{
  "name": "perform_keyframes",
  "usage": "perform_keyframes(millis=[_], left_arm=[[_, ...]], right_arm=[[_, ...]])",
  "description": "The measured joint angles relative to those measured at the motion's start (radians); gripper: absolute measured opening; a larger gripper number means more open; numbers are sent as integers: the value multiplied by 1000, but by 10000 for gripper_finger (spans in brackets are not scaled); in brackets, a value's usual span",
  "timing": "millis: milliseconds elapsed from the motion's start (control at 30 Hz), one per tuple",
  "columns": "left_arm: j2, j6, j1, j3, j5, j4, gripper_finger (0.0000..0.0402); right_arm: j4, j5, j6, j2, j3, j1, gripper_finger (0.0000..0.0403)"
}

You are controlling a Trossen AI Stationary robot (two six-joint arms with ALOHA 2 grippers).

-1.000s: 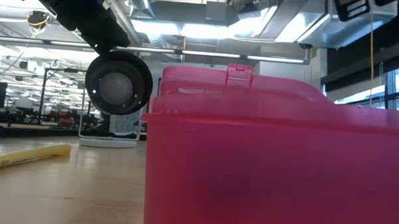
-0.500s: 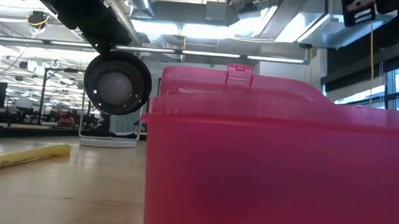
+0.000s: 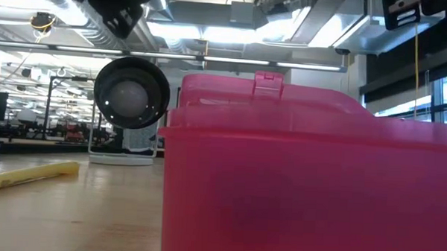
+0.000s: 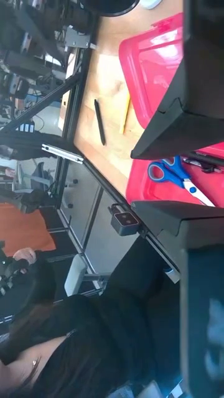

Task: Pick & place school supplies into a supply box
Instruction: Put the black pen into the pink supply box

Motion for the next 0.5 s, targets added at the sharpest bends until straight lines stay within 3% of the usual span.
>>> perform_keyframes(millis=[167, 267, 500], left_arm=[[0, -15, -33, 0, -17, 23, 143], [0, -108, -41, 0, -16, 55, 157], [0, -266, -41, 0, 80, 84, 166]], right_arm=[[0, 1, 0, 0, 0, 0, 119], [0, 14, 0, 0, 0, 0, 119], [-1, 16, 0, 0, 0, 0, 119]])
